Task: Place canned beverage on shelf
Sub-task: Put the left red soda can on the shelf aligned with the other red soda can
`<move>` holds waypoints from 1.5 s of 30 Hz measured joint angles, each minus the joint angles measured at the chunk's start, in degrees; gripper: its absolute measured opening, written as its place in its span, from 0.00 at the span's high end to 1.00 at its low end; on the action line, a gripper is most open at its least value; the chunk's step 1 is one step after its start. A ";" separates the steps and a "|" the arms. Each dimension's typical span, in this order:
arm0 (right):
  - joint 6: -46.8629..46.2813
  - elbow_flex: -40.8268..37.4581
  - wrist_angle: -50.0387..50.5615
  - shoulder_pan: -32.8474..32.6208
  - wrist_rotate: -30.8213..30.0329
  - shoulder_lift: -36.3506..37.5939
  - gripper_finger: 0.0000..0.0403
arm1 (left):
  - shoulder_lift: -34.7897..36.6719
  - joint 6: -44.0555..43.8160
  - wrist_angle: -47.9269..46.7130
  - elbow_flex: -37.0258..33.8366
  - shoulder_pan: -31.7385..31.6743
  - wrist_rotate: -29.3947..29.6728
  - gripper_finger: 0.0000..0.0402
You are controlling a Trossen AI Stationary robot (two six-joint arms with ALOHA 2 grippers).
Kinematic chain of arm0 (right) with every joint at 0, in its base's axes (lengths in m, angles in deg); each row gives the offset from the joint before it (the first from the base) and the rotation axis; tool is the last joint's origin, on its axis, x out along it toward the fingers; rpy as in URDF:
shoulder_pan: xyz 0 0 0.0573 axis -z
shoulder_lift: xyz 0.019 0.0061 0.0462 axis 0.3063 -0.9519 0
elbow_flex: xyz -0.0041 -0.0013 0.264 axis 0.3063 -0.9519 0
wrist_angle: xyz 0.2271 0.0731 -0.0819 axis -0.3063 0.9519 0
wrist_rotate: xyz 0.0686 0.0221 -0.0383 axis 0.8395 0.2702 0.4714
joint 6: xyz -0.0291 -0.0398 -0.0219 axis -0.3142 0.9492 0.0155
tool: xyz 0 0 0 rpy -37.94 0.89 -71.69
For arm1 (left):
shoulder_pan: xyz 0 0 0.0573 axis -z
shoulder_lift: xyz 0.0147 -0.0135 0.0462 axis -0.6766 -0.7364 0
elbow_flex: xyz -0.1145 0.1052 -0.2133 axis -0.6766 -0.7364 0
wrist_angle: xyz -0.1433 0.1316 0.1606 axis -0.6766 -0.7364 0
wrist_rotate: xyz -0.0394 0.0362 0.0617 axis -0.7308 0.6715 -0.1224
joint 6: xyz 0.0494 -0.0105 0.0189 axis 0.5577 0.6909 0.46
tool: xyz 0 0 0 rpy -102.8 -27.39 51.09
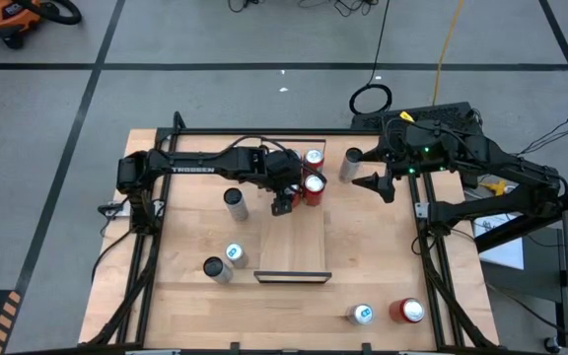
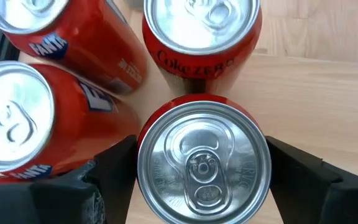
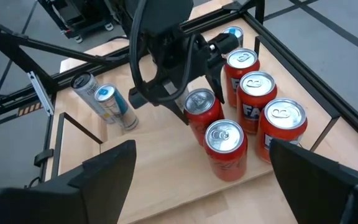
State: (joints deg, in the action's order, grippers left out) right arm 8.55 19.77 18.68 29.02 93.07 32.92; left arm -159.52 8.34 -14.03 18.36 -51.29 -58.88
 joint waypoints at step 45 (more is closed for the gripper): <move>0.00 -1.71 1.31 0.00 0.25 0.00 0.14 | 1.16 -4.68 -8.24 9.20 1.30 4.45 0.08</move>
State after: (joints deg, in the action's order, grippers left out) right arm 8.55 18.06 19.99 29.02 93.32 32.93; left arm -158.36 3.66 -22.27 27.56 -49.99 -54.44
